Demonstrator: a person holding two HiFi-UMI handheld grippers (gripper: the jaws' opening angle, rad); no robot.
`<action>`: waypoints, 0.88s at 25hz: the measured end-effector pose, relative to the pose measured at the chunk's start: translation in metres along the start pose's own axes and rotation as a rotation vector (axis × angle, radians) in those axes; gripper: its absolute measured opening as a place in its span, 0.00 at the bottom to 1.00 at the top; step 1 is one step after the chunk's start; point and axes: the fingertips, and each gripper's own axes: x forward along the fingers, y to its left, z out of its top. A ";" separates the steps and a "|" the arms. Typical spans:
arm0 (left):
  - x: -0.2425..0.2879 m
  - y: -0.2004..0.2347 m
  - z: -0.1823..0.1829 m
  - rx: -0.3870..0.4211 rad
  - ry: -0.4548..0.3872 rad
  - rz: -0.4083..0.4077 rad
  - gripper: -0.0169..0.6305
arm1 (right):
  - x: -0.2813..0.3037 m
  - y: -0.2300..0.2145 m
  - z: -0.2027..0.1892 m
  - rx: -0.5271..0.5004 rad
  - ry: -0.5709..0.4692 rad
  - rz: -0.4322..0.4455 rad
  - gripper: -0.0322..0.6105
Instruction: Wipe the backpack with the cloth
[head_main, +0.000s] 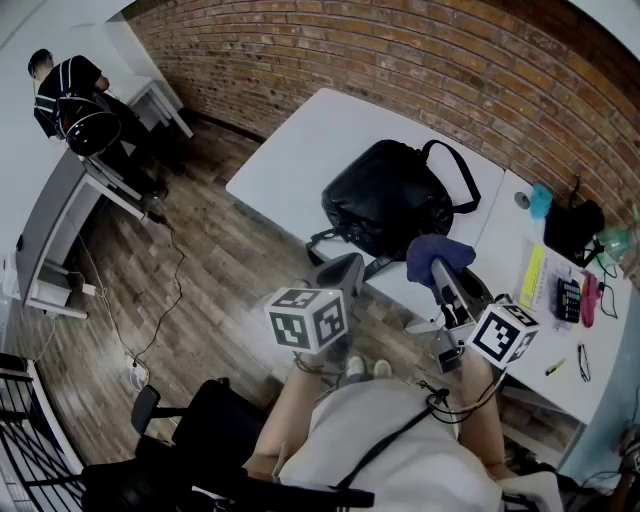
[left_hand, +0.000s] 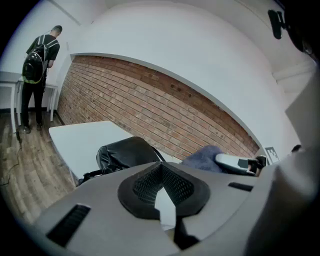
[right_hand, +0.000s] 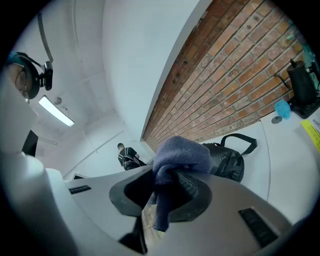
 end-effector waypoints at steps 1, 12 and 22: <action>0.000 0.000 0.000 0.000 0.001 0.001 0.03 | 0.000 0.000 -0.001 0.001 0.001 0.001 0.16; 0.003 -0.002 -0.001 0.001 0.009 0.012 0.03 | 0.000 -0.004 0.001 0.001 0.016 -0.005 0.16; 0.008 -0.001 -0.003 -0.021 0.006 0.042 0.03 | -0.001 -0.013 0.004 -0.010 0.035 0.001 0.16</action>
